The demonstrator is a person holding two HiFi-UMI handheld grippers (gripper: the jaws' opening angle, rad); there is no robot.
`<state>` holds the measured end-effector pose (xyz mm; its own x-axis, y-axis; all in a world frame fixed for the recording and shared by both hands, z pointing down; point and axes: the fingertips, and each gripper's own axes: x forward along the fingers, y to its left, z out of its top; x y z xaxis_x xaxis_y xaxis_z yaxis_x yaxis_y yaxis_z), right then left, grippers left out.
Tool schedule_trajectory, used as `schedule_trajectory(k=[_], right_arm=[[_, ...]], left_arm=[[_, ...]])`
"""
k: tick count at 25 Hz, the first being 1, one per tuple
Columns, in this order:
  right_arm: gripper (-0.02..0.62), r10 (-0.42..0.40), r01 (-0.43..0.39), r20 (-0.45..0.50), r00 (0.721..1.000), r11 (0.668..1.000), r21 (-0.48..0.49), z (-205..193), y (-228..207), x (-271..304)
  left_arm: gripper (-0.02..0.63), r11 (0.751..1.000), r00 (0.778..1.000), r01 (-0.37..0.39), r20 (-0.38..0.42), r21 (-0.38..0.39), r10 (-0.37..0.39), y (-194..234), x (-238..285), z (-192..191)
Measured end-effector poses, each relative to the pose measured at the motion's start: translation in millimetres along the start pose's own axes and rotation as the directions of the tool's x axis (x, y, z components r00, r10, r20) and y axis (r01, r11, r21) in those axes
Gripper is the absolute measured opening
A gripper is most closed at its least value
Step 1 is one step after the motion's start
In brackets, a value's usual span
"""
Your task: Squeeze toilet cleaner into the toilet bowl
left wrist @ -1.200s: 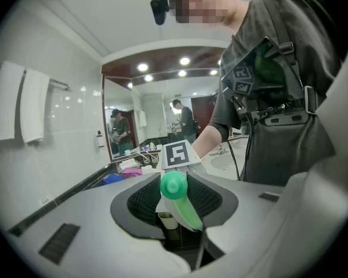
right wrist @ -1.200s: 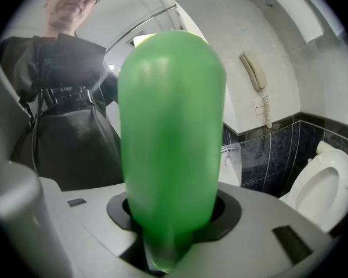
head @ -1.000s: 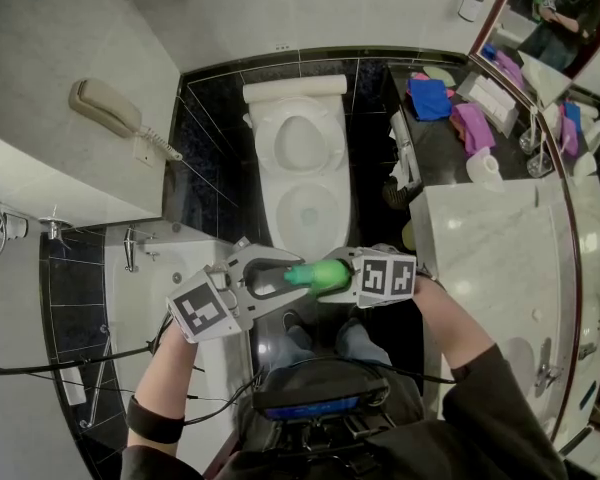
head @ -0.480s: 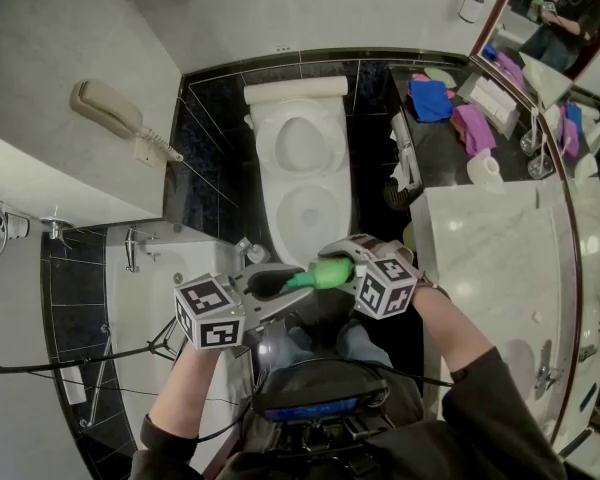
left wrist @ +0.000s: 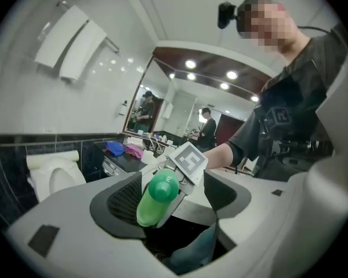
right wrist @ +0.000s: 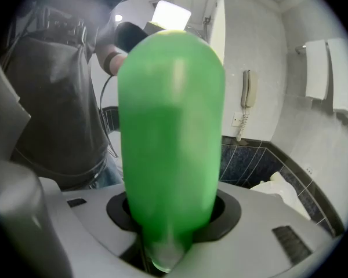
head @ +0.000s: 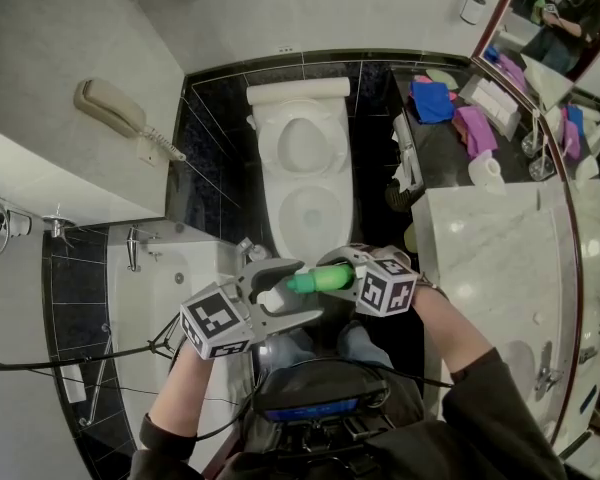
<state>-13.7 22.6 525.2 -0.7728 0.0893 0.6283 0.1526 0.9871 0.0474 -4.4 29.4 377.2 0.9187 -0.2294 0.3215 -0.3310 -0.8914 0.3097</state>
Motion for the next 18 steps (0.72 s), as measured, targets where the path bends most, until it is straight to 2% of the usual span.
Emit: schedule_trajectory(k=[2, 4, 7, 8, 13, 16, 18], right_arm=[[0.187, 0.074, -0.078, 0.060, 0.995, 0.995, 0.067, 11.3, 9.1, -1.3], [0.187, 0.142, -0.157, 0.126, 0.982, 0.981, 0.116, 25.6, 18.2, -3.6], [0.187, 0.220, -0.252, 0.196, 0.955, 0.955, 0.154, 42.7, 29.7, -6.6], [0.187, 0.246, -0.282, 0.213, 0.946, 0.946, 0.162, 46.7, 33.3, -7.4], [0.187, 0.330, -0.394, 0.298, 0.896, 0.900, 0.187, 64.0, 46.8, -14.0], [0.187, 0.340, -0.405, 0.306, 0.889, 0.897, 0.179, 62.6, 46.3, -11.7], [0.187, 0.359, -0.425, 0.312, 0.880, 0.887, 0.178, 63.1, 49.0, -11.9]], left_arm=[[0.342, 0.994, 1.000, -0.002, 0.003, 0.107, 0.002, -7.7, -0.5, 15.1], [0.341, 0.975, 1.000, -0.009, 0.010, 0.224, 0.007, -9.5, -3.1, 23.1], [0.337, 0.924, 1.000, -0.016, 0.019, 0.382, 0.010, -8.9, -8.2, 31.3], [0.317, 0.906, 1.000, -0.015, 0.019, 0.423, 0.007, -8.8, -10.5, 33.6], [0.298, 0.851, 1.000, 0.031, -0.018, 0.524, -0.026, -11.4, -17.5, 38.9], [0.291, 0.818, 0.999, 0.048, -0.043, 0.573, -0.029, -11.8, -17.8, 39.2], [0.262, 0.802, 0.998, 0.051, -0.051, 0.595, -0.026, -12.0, -18.0, 39.1]])
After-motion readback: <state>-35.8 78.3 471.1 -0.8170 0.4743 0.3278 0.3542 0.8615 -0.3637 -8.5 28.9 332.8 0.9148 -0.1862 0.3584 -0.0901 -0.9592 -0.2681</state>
